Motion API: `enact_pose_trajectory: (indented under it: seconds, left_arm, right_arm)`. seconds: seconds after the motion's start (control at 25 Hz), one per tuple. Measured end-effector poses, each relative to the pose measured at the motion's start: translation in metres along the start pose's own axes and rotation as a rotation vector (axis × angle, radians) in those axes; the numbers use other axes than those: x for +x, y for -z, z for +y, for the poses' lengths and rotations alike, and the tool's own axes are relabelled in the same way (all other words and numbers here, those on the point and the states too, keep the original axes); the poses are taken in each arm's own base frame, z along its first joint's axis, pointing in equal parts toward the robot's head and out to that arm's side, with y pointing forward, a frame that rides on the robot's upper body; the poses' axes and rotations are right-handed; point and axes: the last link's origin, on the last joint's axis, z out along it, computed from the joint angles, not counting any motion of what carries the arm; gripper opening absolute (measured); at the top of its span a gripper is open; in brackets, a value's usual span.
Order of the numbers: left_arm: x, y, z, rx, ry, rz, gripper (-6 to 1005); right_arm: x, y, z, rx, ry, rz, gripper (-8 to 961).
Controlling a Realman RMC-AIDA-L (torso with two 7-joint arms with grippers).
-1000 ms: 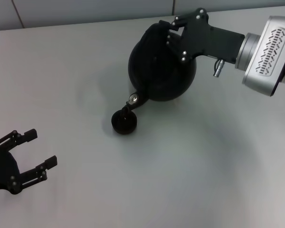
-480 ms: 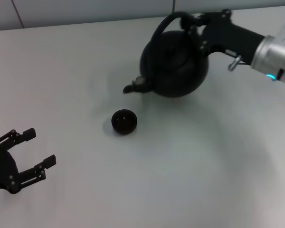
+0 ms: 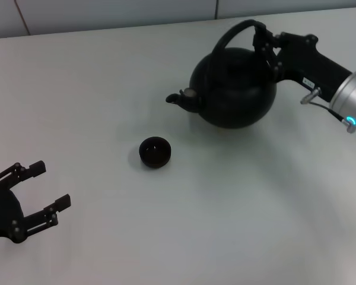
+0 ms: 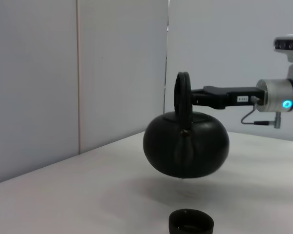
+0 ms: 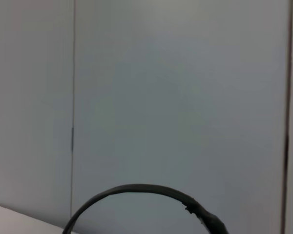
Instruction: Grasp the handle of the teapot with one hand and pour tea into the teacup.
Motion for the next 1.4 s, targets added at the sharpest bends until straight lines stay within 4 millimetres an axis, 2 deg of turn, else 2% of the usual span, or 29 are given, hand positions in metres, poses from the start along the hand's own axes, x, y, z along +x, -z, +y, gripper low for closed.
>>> enact_pose_trajectory:
  seconds: [0.32,1.2,1.4]
  left_arm:
    - [0.000,0.000,0.000,-0.001,0.000,0.000,815]
    - [-0.001,0.003,0.001,0.002,0.004,-0.002,814]
    - [-0.001,0.003,0.001,0.002,0.006,0.000,814]
  right_arm:
    - [0.013,0.015,0.003,0.041,-0.012,0.008,87]
    - [0.026,0.023,0.013,0.070,-0.069,0.028,98]
    - [0.023,0.030,0.012,0.082,-0.082,-0.009,293]
